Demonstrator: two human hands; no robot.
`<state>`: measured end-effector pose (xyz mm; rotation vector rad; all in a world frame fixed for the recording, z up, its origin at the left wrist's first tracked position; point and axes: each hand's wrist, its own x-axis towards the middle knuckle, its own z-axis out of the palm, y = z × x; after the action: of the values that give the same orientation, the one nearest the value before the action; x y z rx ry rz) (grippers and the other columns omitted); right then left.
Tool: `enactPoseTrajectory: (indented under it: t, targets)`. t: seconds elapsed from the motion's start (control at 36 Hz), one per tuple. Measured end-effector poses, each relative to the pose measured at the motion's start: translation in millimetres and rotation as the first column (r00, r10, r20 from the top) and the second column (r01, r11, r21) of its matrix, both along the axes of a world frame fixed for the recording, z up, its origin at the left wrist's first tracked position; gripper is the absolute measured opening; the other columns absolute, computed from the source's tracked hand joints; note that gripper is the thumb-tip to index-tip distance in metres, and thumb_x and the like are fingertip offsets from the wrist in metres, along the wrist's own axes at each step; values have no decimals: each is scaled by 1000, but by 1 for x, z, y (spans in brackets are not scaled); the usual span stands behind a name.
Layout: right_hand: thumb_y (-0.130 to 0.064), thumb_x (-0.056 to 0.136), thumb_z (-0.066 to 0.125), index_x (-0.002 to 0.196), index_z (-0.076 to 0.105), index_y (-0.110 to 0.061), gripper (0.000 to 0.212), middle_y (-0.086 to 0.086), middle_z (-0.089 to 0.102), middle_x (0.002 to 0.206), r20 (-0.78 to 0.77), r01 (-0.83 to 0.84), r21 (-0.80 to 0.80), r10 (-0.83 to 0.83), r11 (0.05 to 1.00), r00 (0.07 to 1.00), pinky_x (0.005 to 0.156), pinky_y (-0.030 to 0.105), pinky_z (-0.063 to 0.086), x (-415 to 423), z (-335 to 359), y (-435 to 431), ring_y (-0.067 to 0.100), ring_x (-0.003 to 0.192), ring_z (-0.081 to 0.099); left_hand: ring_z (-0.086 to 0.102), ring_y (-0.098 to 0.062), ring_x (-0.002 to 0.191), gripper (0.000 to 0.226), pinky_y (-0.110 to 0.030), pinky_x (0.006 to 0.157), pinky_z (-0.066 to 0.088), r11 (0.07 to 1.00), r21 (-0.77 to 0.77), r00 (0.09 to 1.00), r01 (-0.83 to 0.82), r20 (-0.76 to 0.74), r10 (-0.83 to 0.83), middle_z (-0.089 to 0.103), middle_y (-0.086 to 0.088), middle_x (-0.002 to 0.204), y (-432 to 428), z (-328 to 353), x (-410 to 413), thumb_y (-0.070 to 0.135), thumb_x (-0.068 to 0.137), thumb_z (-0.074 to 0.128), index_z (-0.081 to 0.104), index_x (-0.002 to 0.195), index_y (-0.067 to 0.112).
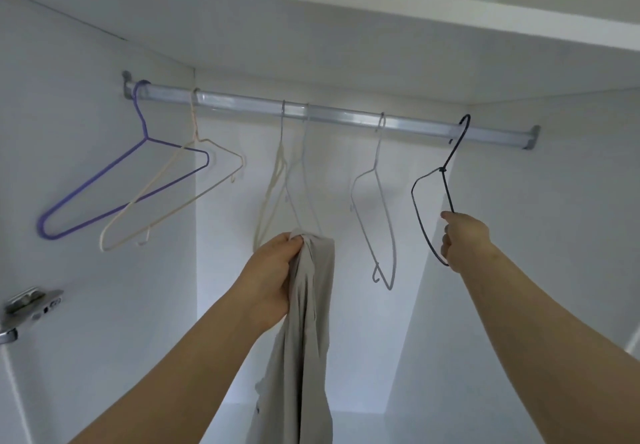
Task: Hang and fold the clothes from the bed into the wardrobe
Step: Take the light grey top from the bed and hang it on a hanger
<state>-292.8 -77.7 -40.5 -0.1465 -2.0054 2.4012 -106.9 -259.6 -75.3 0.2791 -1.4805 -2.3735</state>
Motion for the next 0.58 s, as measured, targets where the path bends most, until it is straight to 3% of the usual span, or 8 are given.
enactPoseTrajectory:
  t: [0.11,0.28,0.39,0.58]
  targets:
    - [-9,93,52,70,50,-16,24,1,30,61,-3,32,-1,-32,999,999,32,9,17,3,4,15,12,47,22,61,-18,71,25,-29,66,49,1000,11,1000,20,-1,-20,68,-4,73,5,-3,-6,14,99,43,63,85,10]
    - [-9,94,52,68,45,-17,27,1,31,61,-47,35,19,-34,999,998,28,8,19,7,19,33,3,19,22,61,-20,71,23,-30,63,49,998,13,998,65,16,-66,67,-7,77,18,-5,-13,13,98,44,63,87,8]
    - [-8,94,51,68,43,-15,28,1,29,60,-43,20,-2,-20,1000,999,29,8,16,9,29,35,4,20,19,61,-19,71,22,-28,59,50,996,34,996,78,33,-79,66,-7,78,27,-5,-16,14,98,43,62,88,8]
    - [-9,93,53,66,41,-14,31,2,29,59,-76,17,20,-15,1000,997,32,6,15,9,34,34,6,22,21,58,-22,75,23,-32,69,47,996,59,996,69,51,-72,63,-9,81,29,-2,-12,14,99,43,61,84,8]
